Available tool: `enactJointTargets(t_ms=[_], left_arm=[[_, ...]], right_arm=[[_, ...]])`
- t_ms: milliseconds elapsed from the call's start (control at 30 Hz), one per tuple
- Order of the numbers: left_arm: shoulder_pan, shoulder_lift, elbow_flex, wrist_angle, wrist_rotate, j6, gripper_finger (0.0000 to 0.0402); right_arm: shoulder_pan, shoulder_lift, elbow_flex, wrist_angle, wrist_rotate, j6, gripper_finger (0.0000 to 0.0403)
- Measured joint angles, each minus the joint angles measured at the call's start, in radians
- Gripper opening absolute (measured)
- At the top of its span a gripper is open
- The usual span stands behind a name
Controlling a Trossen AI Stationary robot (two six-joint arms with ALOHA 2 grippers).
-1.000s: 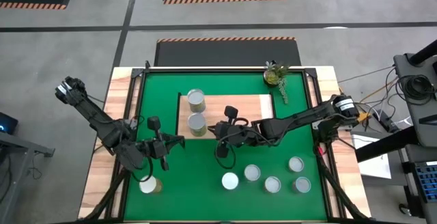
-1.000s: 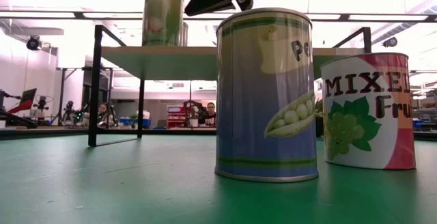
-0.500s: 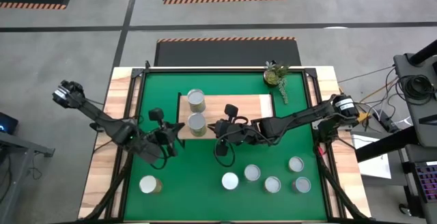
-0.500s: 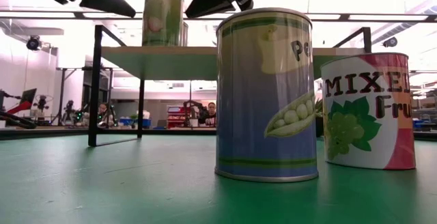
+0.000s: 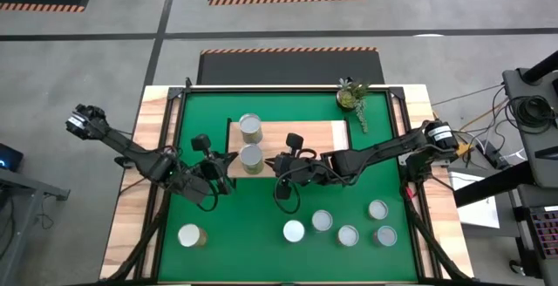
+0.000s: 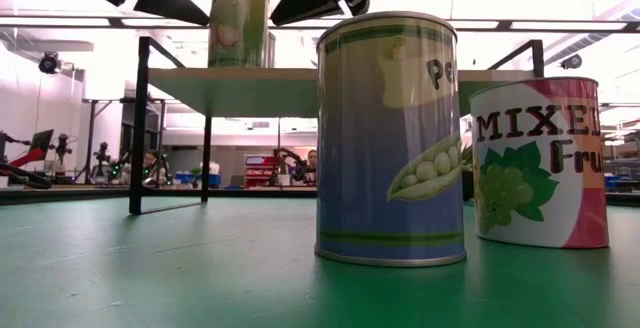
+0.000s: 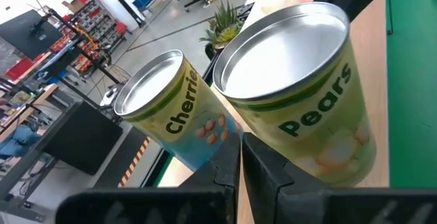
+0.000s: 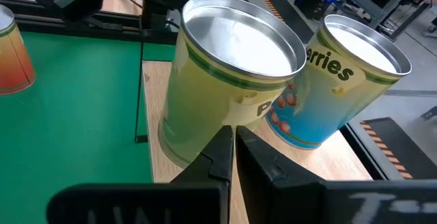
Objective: Pick and place cans onto a shelf
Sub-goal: Put the canned pears on the shelf
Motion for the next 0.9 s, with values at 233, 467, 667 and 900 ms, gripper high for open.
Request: enactJointTargets(t_ms=[233,467,667,900], left_arm=[[0.018,0.020,0.000,0.008,0.000,0.000,0.0000],[0.018,0.026,0.000,0.024,0.001,0.009,0.0000],[0.018,0.026,0.000,0.049,0.001,0.027,0.0000],[0.018,0.026,0.000,0.049,0.020,0.027,0.0000]], right_arm=[[0.000,0.000,0.000,0.001,-0.001,0.012,0.0009],[0.000,0.000,0.000,0.027,-0.003,0.000,0.0009],[0.000,0.000,0.000,0.039,-0.097,0.011,0.0009],[-0.002,0.000,0.000,0.045,-0.096,0.000,0.0009]])
